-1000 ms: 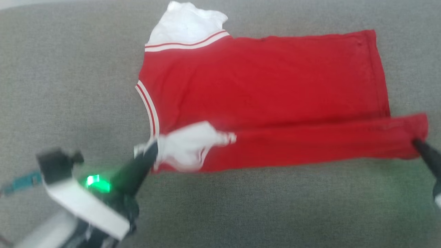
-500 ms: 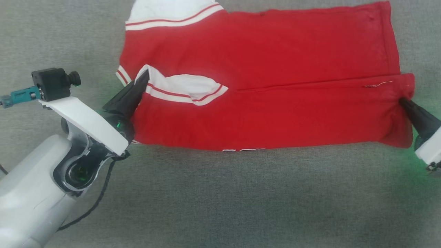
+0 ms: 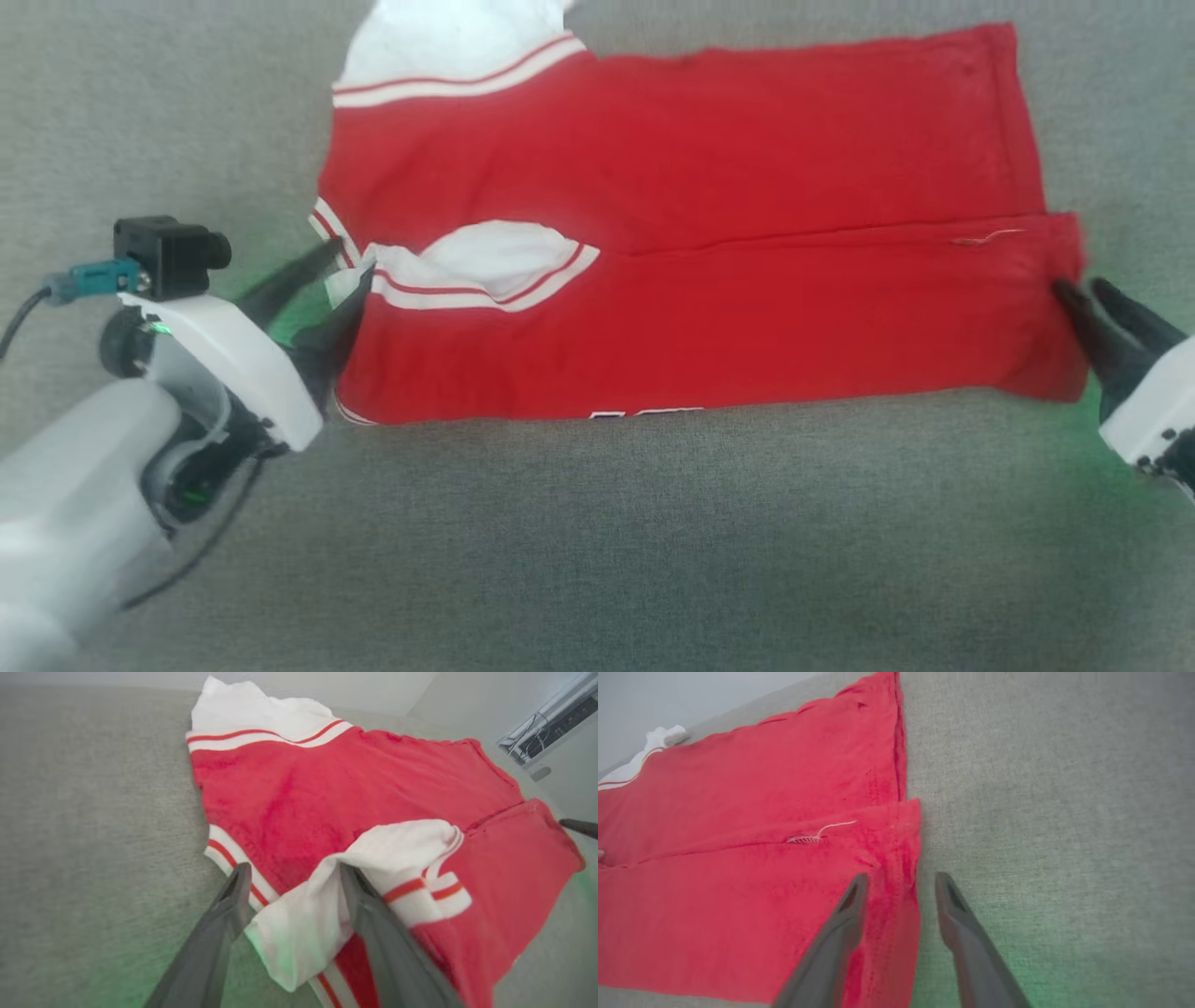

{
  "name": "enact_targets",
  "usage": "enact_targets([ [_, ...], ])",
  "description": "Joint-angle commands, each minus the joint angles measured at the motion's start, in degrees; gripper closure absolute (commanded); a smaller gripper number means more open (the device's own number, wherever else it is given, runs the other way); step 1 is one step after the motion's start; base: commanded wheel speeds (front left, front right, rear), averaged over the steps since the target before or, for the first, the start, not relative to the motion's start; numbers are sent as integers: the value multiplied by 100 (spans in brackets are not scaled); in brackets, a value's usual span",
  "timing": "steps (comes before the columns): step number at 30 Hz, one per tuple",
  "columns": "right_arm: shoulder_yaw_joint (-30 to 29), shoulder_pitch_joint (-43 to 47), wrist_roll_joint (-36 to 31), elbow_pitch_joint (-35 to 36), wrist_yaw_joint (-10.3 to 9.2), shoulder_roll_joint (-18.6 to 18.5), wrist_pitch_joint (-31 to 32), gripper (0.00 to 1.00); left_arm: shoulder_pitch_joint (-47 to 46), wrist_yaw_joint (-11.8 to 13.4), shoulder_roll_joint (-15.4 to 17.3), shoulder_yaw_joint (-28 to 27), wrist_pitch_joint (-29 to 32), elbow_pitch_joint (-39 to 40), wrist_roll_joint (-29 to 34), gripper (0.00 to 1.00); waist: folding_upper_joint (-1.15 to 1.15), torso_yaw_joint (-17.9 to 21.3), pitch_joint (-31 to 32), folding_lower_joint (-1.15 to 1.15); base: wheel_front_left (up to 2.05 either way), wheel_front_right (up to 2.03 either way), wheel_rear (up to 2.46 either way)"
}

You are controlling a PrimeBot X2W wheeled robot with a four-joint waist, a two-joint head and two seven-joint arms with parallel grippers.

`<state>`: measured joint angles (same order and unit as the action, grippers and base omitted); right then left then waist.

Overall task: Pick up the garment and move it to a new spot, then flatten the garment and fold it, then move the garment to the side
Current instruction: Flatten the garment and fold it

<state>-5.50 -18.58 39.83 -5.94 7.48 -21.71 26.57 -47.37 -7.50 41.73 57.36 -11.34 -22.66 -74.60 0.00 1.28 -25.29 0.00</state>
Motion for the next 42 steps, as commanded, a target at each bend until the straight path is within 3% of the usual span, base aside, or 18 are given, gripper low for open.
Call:
enact_targets([
  [1, 38, 99, -51, 3, 2, -69, -89, 0, -155, 6, 140, 114, -14, -82, 152, 0, 0, -50, 206, 0, 0, 0, 0],
  [6, 53, 299, -127, 121, 2, -187, -249, 0, -522, 5, 444, 576, 309, -100, 477, 0, 0, -106, 622, 0, 0, 0, 0],
  [9, 62, 395, -192, 201, 2, -253, -278, 0, -678, 5, 564, 685, 678, 46, 367, 0, 0, -126, 802, 0, 0, 0, 0],
  [14, 81, 469, -204, 325, 2, -225, -241, 0, -688, 50, 702, 891, 2064, 486, -358, 0, 0, -103, 964, 0, 0, 0, 0],
  [19, 121, 509, -165, 417, 2, -176, -210, 0, -548, 403, 872, 1096, 3259, 915, -1029, 0, 0, 18, 913, 0, 0, 0, 0],
  [26, 113, 448, -144, 483, 2, -117, -223, 0, -407, 627, 895, 1105, 3618, 736, -1438, 0, 0, 249, 680, 0, 0, 0, 0],
  [32, 155, 339, -197, 507, 2, -39, -230, 0, -111, 496, 713, 1138, 4036, 189, -1992, 0, 0, 470, 529, 0, 0, 0, 0],
  [33, 176, 328, -202, 490, 2, -48, -193, 0, -65, 392, 633, 1105, 4146, 79, -2150, 12, 0, 505, 509, 0, 0, 0, 0],
  [34, 198, 323, -213, 495, 2, -57, -173, 0, -54, 338, 594, 1098, 4177, 70, -2203, 57, 0, 516, 504, 0, 0, 0, 0],
  [35, 227, 316, -222, 509, 2, -78, -131, 0, -59, 286, 570, 1090, 4195, 69, -2226, 84, 0, 523, 500, 0, 0, 0, 0],
  [36, 258, 298, -234, 531, 2, -102, -96, 0, -68, 247, 553, 1085, 4200, 66, -2237, 100, 0, 527, 497, 0, 0, 0, 0],
  [40, 467, 245, -379, 586, 2, -300, 98, 0, -112, 164, 521, 1037, 4204, 86, -2255, 100, 0, 514, 497, 0, 0, 0, 0],
  [42, 820, 131, -476, 582, 2, -564, 547, 0, -168, 122, 547, 1000, 4167, 95, -2207, 100, 0, 475, 504, 0, 0, 0, 0],
])
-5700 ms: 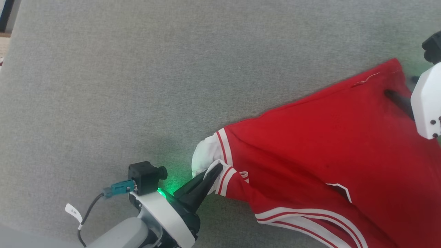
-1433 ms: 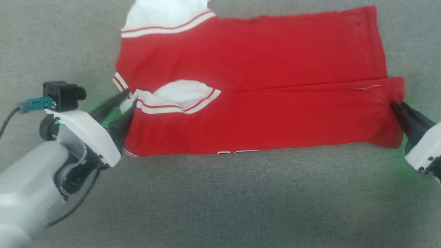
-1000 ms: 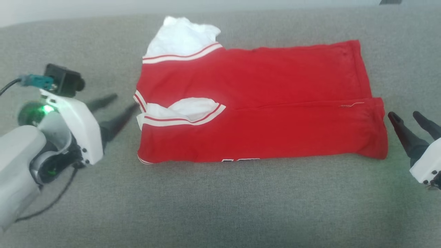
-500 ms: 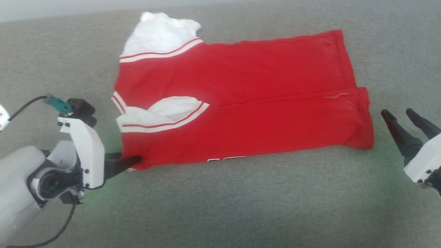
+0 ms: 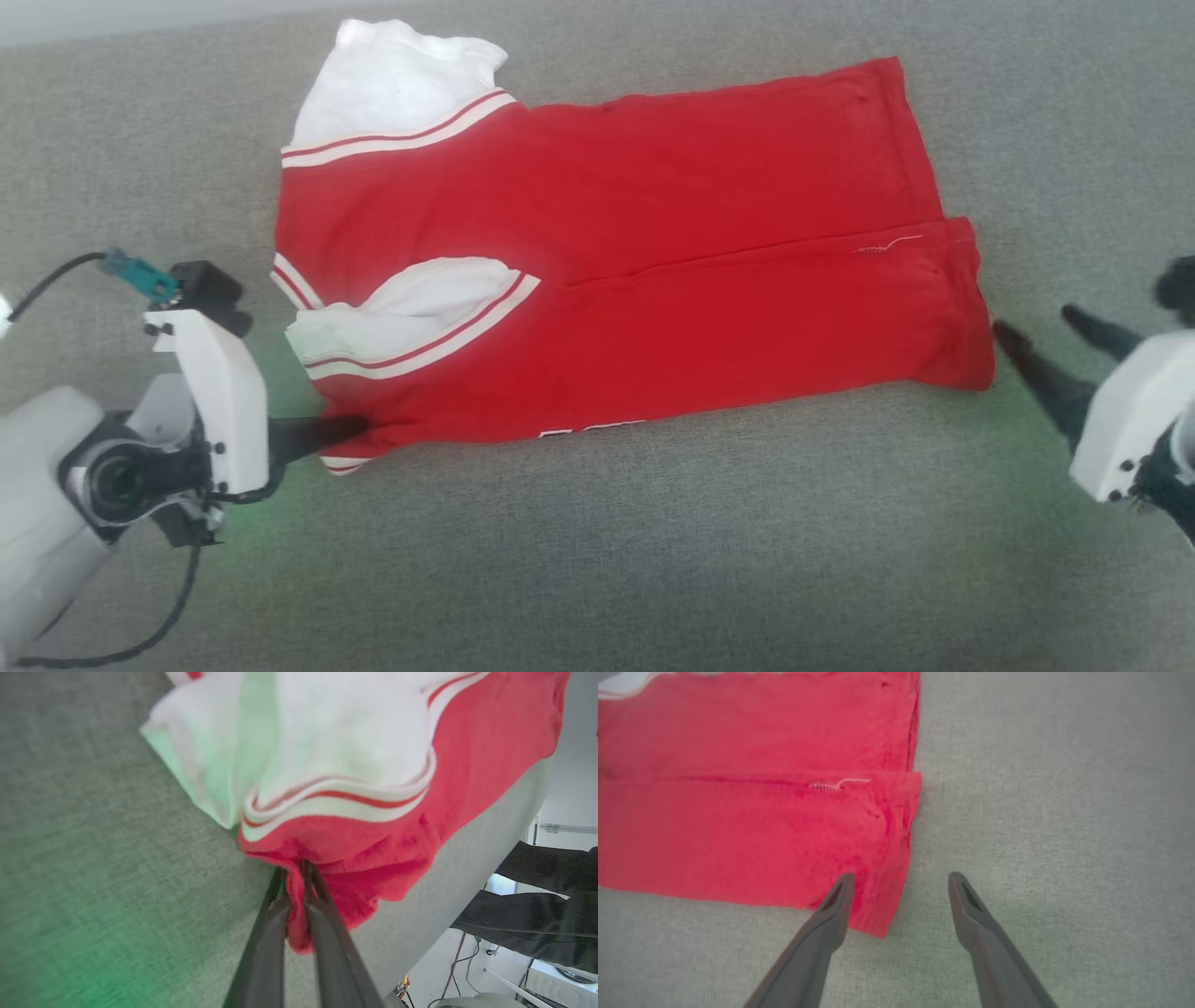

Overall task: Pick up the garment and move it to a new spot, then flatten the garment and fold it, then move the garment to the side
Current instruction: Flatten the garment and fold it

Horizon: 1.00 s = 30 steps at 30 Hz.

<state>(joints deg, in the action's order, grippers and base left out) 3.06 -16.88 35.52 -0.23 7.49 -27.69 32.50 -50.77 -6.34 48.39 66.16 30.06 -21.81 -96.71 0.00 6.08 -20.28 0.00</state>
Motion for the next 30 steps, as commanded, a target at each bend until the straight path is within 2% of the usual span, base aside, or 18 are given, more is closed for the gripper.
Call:
enact_targets([
  [1, 84, -88, -85, 11, 1, -79, 149, 0, 145, -7, -136, 121, 4, 21, 54, 100, 0, -25, 0, 0, 0, 0, 0],
  [5, 512, -361, -219, -83, 0, -418, 997, 0, 76, -42, -224, 135, -116, 69, 253, 100, 0, -98, -20, 0, 0, 0, 0],
  [9, 694, -674, -116, -344, 0, -441, 1670, 0, 57, -71, -325, 142, -206, 119, 333, 100, 0, -202, -54, 0, 0, 0, 0],
  [13, 670, -896, -96, -777, 0, -331, 1947, 0, 68, -88, -423, 124, -322, 122, 392, 100, 0, -300, -59, 0, 0, 0, 0],
  [14, 618, -926, -188, -884, 0, -323, 1959, 24, 77, -90, -457, 131, -356, 108, 413, 100, 0, -332, -51, 0, 0, 0, 0],
  [15, 598, -951, -285, -965, 0, -325, 1952, 57, 92, -94, -482, 132, -377, 83, 426, 100, 0, -357, -40, 0, 0, 0, 0],
  [16, 601, -944, -344, -1045, 0, -299, 1953, 69, 111, -98, -508, 139, -400, 52, 440, 100, 0, -380, -25, 0, 0, 0, 0],
  [17, 606, -924, -345, -1088, 0, -237, 1976, 100, 133, -95, -516, 125, -436, 26, 441, 100, 0, -388, -14, 0, 0, 0, 0],
  [26, 567, -667, -186, -1138, -1, -269, 2038, 100, 242, -115, -591, 46, -655, -53, 439, 100, 0, -431, 214, 0, 0, 0, 0],
  [30, 520, -467, -68, -1010, -1, -351, 2064, 100, 361, -118, -501, 33, -750, 109, 454, 100, 0, -435, 374, 0, 0, 0, 0],
])
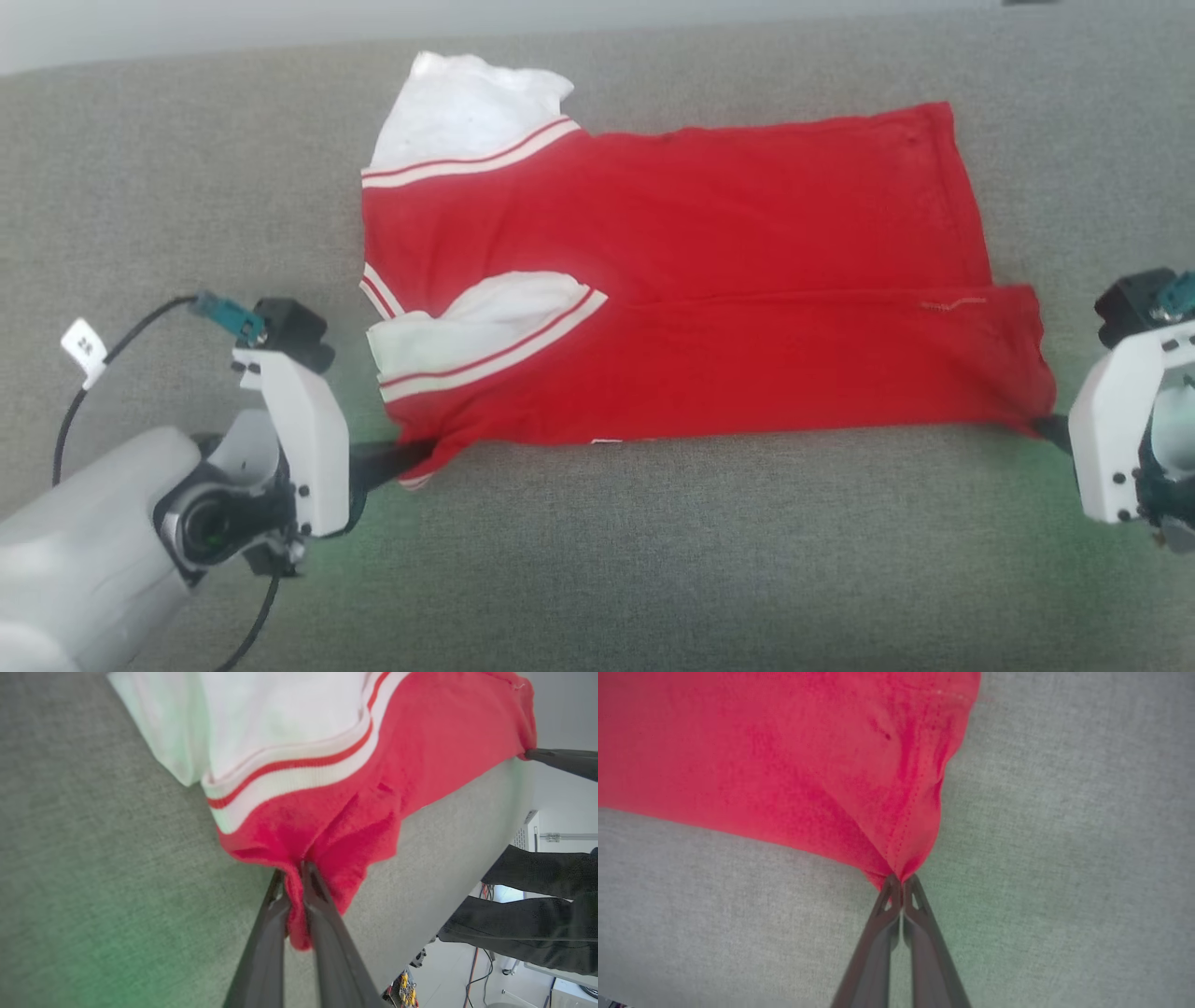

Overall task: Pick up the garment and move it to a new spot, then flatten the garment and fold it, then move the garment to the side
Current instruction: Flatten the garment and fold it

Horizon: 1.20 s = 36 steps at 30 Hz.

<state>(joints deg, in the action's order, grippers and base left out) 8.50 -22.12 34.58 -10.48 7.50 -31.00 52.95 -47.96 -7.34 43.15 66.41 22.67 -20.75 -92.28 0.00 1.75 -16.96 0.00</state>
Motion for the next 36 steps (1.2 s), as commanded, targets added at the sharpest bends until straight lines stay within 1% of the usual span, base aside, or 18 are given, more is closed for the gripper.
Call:
enact_targets([
  [1, -34, 135, 61, 72, -2, -49, 40, 100, 130, -19, 77, 2, -45, 70, 9, 100, 0, -5, 78, 0, 0, 0, 0],
  [4, -71, 425, 183, 334, -2, -166, 108, 100, 323, -20, 277, 20, -147, 363, 49, 100, 0, -10, 174, 0, 0, 0, 0],
  [11, -314, 1079, 387, 891, -1, -407, 226, 100, 859, -21, 914, 42, -471, 1254, 72, 100, 0, -15, 243, 0, 0, 0, 0],
  [13, -410, 1254, 442, 1018, -2, -465, 291, 100, 973, 3, 1047, 47, -570, 1502, 91, 100, 0, -41, 220, 0, 0, 0, 0],
  [15, -486, 1379, 483, 1185, -1, -461, 322, 100, 1067, 61, 1165, 51, -661, 1677, 137, 100, 0, -56, 197, 0, 0, 0, 0],
  [17, -610, 1444, 415, 1298, -1, -398, 240, 100, 1122, 139, 1216, 24, -758, 1769, 152, 100, 0, -71, 177, 0, 0, 0, 0],
  [18, -645, 1453, 368, 1331, -1, -365, 201, 85, 1143, 174, 1236, 20, -791, 1781, 174, 87, 0, -75, 172, 0, 0, 0, 0],
  [19, -691, 1452, 322, 1334, -1, -337, 156, 54, 1158, 213, 1246, 16, -819, 1789, 177, 69, 0, -81, 170, 0, 0, 0, 0],
  [20, -741, 1446, 289, 1336, -1, -294, 124, 0, 1160, 241, 1259, 5, -856, 1791, 198, 53, 0, -86, 171, 0, 0, 0, 0],
  [21, -786, 1421, 258, 1346, -1, -245, 67, 0, 1151, 265, 1277, -21, -891, 1787, 209, 0, 0, -89, 172, 0, 0, 0, 0],
  [25, -976, 1251, 74, 1392, -1, -81, -266, 0, 1063, 310, 1399, -152, -1066, 1825, 229, 0, 0, -92, 157, 0, 0, 0, 0],
  [28, -1069, 1115, -80, 1433, -1, 28, -743, 0, 951, 362, 1522, -326, -1272, 1838, 243, 0, 0, -76, 123, 0, 0, 0, 0],
  [30, -1097, 1001, -200, 1430, -1, 108, -1172, 0, 820, 437, 1562, -476, -1452, 1784, 312, 0, 0, -52, 87, 0, 0, 0, 0],
  [32, -1079, 875, -344, 1427, -1, 227, -1702, 0, 657, 522, 1507, -658, -1715, 1663, 385, 0, 0, -1, 24, 0, 0, 0, 0],
  [36, -1121, 596, -706, 1337, -1, 638, -2753, 0, 217, 450, 1333, -917, -2074, 1243, 680, 0, 0, 214, -175, 0, 0, 0, 0],
])
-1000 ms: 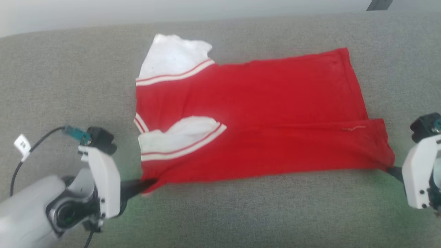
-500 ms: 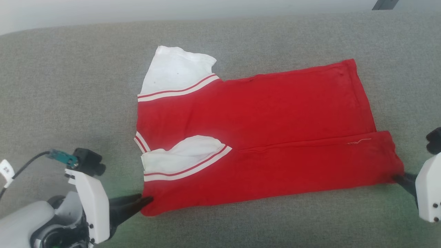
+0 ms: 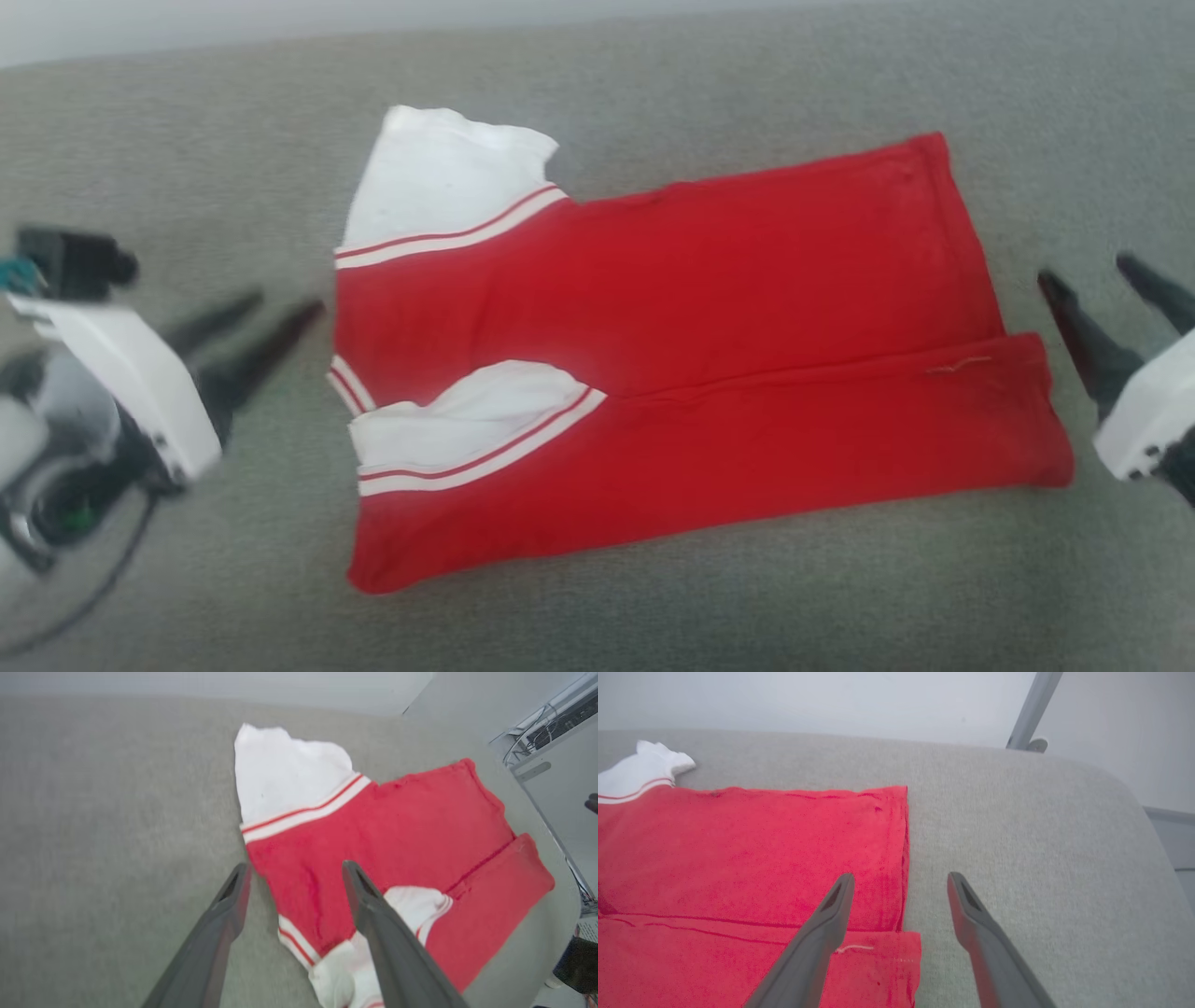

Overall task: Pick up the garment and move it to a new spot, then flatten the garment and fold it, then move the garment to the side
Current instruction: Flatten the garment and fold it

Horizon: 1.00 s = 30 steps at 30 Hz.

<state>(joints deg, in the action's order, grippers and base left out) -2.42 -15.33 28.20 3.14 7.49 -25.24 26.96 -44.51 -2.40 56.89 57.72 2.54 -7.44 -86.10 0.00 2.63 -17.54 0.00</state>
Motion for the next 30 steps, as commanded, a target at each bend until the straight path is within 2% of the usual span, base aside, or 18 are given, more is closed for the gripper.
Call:
enact_targets([
  [1, -30, -156, -129, -70, 0, 213, -375, 0, -269, -44, -90, -109, -136, -249, 154, 0, 0, 206, -181, 0, 0, 0, 0],
  [3, -24, -204, -196, -90, 1, 318, -593, 0, -407, -63, -176, -150, -178, -416, 230, 0, 0, 277, -238, 0, 0, 0, 0],
  [9, 71, -533, -507, -137, 0, 881, -1801, 0, -1400, -123, -588, -342, -327, -1636, 741, 0, 0, 809, -584, 0, 0, 0, 0],
  [13, 313, -616, -577, -65, -1, 1041, -2561, 0, -1902, -242, -839, -297, -58, -2421, 891, 0, 0, 1161, -748, 0, 0, 0, 0],
  [15, 363, -579, -584, -90, 0, 1099, -2776, 0, -2101, -310, -918, -183, 272, -2729, 948, 0, 0, 1292, -796, 0, 0, 0, 0],
  [18, 506, -563, -511, -176, 0, 1189, -2959, 0, -2408, -383, -956, 32, 1225, -3277, 852, 0, 0, 1546, -881, 0, 0, 0, 0],
  [24, 712, -661, -422, -267, 0, 1223, -3028, 0, -2840, -173, -937, 334, 2909, -4016, 743, 0, 0, 1820, -1079, 0, 0, 0, 0],
  [29, 732, -739, -339, -311, 0, 1172, -3017, 0, -3004, -273, -1017, 487, 3784, -4174, 633, 0, 0, 1861, -1205, 0, 0, 0, 0],
  [30, 753, -759, -306, -329, 0, 1160, -2972, 0, -3023, -308, -1049, 501, 3886, -4156, 600, 54, 0, 1849, -1220, 0, 0, 0, 0],
])
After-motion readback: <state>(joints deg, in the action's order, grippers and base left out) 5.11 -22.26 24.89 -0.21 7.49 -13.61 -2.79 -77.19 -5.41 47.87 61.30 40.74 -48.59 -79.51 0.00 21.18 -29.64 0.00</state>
